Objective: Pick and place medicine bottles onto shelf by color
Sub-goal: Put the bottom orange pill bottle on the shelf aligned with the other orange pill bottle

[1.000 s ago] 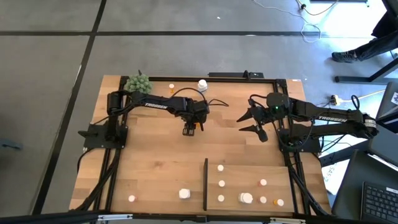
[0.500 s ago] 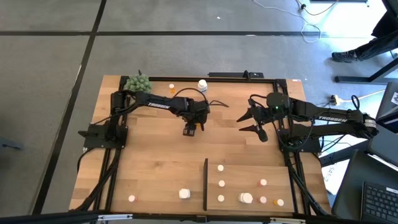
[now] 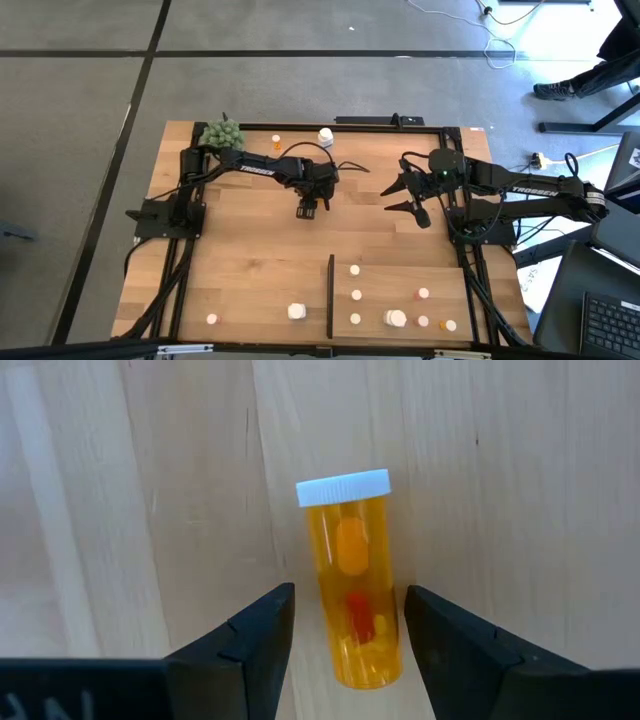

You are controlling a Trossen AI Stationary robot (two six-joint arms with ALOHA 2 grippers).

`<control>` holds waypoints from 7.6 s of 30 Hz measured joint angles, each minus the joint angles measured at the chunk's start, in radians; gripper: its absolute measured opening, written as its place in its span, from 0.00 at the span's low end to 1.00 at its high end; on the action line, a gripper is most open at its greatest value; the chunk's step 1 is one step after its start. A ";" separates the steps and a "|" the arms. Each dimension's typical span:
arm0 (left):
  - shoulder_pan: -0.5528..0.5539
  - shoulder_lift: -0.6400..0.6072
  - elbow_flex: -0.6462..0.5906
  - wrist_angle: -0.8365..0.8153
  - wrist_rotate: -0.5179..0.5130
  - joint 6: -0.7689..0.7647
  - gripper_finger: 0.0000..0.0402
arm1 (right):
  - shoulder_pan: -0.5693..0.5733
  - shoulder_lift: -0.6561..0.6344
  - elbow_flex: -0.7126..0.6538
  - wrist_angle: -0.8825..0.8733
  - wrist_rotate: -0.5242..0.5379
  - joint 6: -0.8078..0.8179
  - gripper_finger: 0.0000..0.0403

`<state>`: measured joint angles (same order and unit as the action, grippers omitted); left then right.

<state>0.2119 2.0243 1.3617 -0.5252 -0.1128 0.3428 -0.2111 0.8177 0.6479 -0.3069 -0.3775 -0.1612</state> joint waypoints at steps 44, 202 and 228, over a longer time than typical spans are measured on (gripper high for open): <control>-0.012 0.007 0.093 -0.085 0.000 -0.116 0.20 | 0.000 0.000 0.000 0.000 0.000 0.000 0.48; -0.196 -0.175 0.633 -0.505 -0.160 -0.550 0.35 | 0.289 0.009 0.424 -0.998 0.205 0.508 0.30; -0.195 -0.174 0.633 -0.544 -0.160 -0.489 0.35 | 1.068 0.168 0.423 -0.976 0.235 1.187 0.30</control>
<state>0.0174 1.8500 1.9949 -1.0695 -0.2730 -0.1467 0.8571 0.9852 1.0714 -1.2831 -0.1421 1.0256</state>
